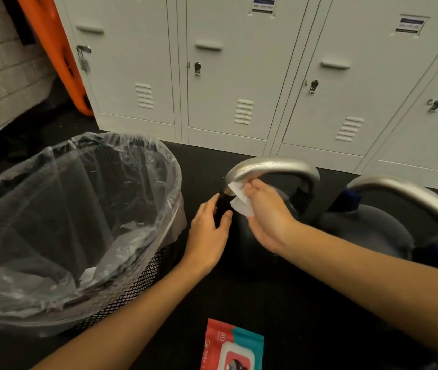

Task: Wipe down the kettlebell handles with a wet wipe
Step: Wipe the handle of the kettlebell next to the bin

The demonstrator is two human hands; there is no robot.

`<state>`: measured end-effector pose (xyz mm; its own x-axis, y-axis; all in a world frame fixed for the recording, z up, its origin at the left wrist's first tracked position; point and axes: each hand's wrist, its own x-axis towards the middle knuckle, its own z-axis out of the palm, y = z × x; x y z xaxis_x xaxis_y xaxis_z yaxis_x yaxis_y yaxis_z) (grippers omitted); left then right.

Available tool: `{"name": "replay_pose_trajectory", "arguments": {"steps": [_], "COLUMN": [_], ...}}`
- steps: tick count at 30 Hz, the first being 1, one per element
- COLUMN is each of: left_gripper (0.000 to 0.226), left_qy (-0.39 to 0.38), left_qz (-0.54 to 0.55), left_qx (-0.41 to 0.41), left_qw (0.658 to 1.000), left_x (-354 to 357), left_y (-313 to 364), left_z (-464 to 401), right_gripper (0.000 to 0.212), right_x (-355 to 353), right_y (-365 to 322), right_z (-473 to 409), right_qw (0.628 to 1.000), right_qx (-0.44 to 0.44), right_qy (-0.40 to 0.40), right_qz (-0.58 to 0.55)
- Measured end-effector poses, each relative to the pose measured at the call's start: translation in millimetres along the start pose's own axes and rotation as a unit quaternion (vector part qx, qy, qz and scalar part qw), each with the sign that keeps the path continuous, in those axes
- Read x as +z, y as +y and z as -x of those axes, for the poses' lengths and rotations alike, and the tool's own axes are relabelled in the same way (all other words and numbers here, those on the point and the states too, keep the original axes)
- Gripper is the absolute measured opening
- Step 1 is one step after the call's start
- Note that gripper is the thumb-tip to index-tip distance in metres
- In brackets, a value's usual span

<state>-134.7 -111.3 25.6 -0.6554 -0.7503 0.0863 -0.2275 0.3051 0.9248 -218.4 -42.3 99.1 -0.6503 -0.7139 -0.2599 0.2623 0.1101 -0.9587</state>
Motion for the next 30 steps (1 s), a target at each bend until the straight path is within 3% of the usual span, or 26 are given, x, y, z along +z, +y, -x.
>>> {"name": "replay_pose_trajectory", "arguments": {"steps": [3, 6, 13, 19, 25, 30], "left_gripper": [0.053, 0.057, 0.061, 0.063, 0.061, 0.063], "left_qy": [-0.010, -0.028, -0.050, -0.053, -0.049, -0.049], "left_qz": [-0.012, -0.017, 0.002, 0.020, 0.037, 0.042], "left_qx": [0.004, -0.002, -0.011, -0.024, -0.032, -0.032], "left_qw": [1.000, 0.999, 0.999, 0.998, 0.998, 0.997], "left_x": [-0.9, -3.8, -7.7, -8.3, -8.3, -7.5], "left_y": [-2.4, -2.8, -5.5, -9.2, -11.0, -11.8], "left_z": [1.9, 3.3, 4.0, 1.9, 1.7, 2.0], "right_gripper": [0.045, 0.052, 0.043, 0.050, 0.038, 0.051], "right_x": [5.4, 7.8, -6.1, -9.2, -15.2, -20.7], "right_y": [19.2, 27.1, 15.9, 37.7, 21.8, 34.4], "right_z": [9.4, 21.9, -2.6, 7.8, -7.5, -4.2], "right_qw": [0.983, 0.965, 0.982, 0.963, 0.976, 0.958], "right_qx": [-0.046, -0.059, -0.095, -0.093, -0.117, -0.106], "right_qy": [0.005, 0.005, 0.015, -0.019, -0.016, -0.039], "right_qz": [0.177, 0.255, 0.164, 0.251, 0.185, 0.264]}}
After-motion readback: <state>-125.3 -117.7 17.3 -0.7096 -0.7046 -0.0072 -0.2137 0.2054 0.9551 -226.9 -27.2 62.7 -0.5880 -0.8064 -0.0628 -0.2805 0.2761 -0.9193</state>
